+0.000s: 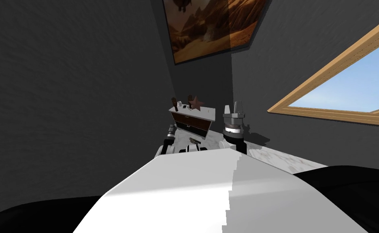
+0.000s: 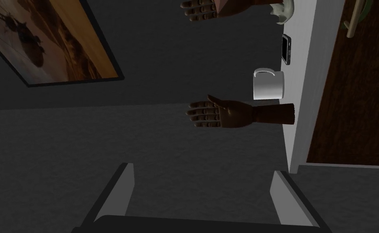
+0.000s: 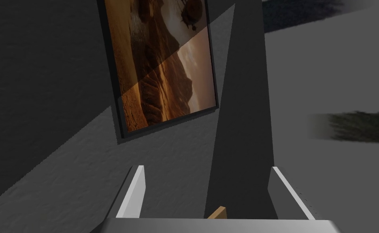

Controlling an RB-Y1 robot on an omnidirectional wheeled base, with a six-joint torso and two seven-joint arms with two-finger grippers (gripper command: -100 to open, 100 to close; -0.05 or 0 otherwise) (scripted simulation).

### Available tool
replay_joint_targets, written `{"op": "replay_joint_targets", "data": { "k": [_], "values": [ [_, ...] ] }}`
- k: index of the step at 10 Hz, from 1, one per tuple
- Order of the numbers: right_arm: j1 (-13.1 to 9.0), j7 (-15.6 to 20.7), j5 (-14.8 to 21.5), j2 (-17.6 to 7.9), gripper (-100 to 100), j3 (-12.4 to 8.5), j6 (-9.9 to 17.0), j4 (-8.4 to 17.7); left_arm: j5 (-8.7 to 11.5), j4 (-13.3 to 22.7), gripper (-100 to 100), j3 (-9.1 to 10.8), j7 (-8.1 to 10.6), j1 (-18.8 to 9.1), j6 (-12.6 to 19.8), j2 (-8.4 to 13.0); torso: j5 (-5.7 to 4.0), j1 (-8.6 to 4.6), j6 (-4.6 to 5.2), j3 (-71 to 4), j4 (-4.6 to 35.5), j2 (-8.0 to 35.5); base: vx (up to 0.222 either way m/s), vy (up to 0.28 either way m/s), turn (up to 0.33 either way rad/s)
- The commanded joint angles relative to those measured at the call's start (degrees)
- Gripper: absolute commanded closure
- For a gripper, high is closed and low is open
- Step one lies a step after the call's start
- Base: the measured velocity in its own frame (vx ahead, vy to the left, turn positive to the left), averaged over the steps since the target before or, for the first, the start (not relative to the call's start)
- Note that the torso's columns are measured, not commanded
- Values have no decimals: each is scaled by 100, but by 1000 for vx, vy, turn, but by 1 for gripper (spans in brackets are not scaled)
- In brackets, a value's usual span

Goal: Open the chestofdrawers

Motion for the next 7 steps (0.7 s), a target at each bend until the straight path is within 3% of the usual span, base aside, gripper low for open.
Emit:
{"op": "replay_joint_targets", "data": {
  "k": [1, 7],
  "values": [
    [0, 0, 0, 0, 0, 0, 0, 0, -12, 290, -100, -102, 6, -191, 143, -53, 0, 1, 1, -1, 0, -1, 80, -9, -60],
    [0, 0, 0, 0, 0, 0, 0, 0, -24, 1218, -100, -387, 55, -671, 399, -44, 2, 4, 0, 0, 0, 1, 103, -4, -81]
  ]
}}
